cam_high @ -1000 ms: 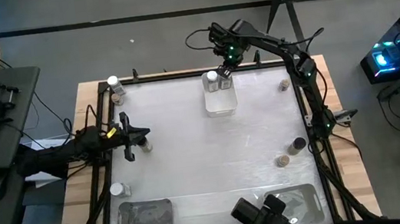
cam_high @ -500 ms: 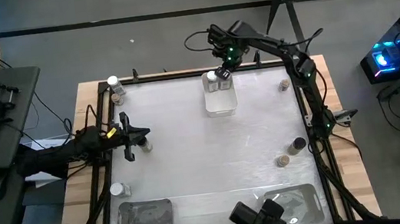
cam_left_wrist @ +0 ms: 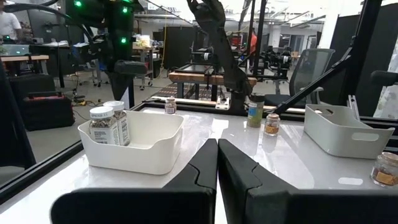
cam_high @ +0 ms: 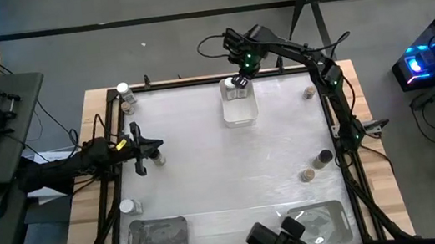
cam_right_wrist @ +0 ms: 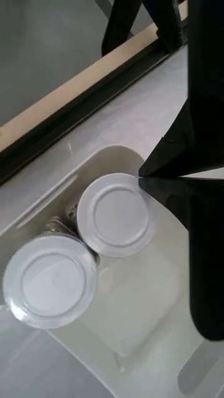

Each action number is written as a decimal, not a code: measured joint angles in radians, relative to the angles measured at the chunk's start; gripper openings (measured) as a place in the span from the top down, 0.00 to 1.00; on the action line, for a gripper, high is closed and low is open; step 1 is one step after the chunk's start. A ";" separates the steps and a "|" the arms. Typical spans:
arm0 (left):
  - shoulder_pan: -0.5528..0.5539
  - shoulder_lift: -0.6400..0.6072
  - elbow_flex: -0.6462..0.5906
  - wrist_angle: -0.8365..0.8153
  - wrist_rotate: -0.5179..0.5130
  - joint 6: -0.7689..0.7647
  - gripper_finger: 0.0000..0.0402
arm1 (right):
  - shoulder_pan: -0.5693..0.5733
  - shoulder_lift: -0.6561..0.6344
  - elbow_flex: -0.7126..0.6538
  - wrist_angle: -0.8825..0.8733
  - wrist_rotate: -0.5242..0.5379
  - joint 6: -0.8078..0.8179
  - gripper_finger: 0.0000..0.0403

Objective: Sort spices by type
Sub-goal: Adjust the right white seasoning bottle in the white bin, then put the bottom white seasoning bottle into the white bin

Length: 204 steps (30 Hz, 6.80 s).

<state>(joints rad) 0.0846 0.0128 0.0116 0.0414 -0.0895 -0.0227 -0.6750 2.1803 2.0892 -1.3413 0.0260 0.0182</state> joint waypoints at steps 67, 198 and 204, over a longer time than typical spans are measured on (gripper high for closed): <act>0.000 0.314 0.396 -0.065 -0.023 -0.291 1.00 | 0.513 -1.040 -1.139 0.636 -0.051 0.822 1.00; 0.019 1.277 1.285 -0.724 -0.134 0.111 0.58 | 0.433 -1.059 -1.084 1.084 -0.024 0.570 1.00; 0.212 1.569 1.375 -0.487 0.025 0.169 0.58 | 0.433 -1.079 -0.953 1.125 0.045 0.477 1.00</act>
<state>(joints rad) 0.2963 1.5822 1.3861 -0.4454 -0.0647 0.1462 -0.2417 1.1016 1.1366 -0.2163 0.0707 0.4955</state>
